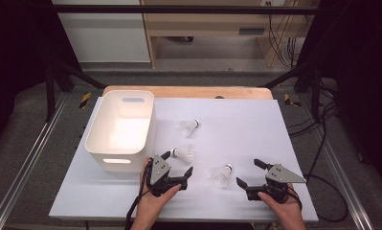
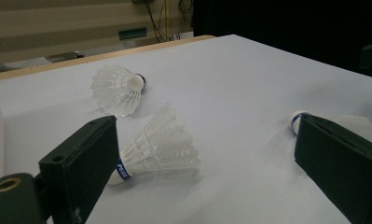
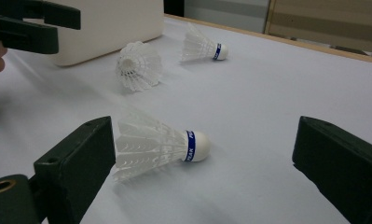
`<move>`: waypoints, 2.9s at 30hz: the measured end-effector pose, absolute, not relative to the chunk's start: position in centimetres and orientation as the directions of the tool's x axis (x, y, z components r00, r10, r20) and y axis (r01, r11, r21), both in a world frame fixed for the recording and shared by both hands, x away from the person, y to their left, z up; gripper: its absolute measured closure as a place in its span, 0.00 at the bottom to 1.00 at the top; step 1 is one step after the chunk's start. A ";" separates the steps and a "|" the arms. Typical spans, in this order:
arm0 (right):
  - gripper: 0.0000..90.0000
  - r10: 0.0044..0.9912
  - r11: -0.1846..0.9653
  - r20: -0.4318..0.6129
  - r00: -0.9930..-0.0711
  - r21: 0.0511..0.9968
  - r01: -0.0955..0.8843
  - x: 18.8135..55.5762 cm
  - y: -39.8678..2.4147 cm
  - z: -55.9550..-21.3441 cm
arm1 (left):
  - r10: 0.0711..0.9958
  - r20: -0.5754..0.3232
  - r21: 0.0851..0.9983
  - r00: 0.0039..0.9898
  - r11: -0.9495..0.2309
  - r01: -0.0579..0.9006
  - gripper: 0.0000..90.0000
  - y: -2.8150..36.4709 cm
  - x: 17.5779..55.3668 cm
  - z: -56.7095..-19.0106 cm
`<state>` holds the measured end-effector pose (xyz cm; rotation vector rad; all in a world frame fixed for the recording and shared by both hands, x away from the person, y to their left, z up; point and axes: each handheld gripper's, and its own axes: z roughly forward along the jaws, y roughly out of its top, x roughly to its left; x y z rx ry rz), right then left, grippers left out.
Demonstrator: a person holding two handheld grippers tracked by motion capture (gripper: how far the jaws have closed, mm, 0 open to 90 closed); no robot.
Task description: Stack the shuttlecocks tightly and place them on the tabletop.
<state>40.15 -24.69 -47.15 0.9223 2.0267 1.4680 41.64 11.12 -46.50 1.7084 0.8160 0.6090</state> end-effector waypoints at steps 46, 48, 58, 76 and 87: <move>0.07 0.780 0.201 0.025 -0.626 0.936 0.288 40.3 -24.9 -47.3 | 0.875 0.011 0.997 0.484 -0.044 0.057 0.04 25.6 35.2 -45.9; 0.07 0.780 0.204 0.022 -0.625 0.936 0.288 40.3 -24.9 -47.3 | 0.883 0.007 0.998 0.469 -0.034 0.050 0.04 26.2 35.2 -45.9; 0.07 0.773 0.219 0.011 -0.634 0.934 0.283 40.2 -24.5 -47.1 | 0.892 0.010 0.999 0.451 -0.028 0.034 0.03 27.1 35.3 -45.9; 0.07 0.766 0.229 0.008 -0.643 0.931 0.283 40.0 -24.2 -47.1 | 0.895 0.016 0.999 0.446 -0.032 0.027 0.03 27.3 35.3 -45.9; 0.09 0.742 0.254 0.002 -0.671 0.925 0.283 39.6 -23.1 -47.0 | 0.893 0.024 0.998 0.449 -0.044 0.033 0.03 27.1 35.5 -46.0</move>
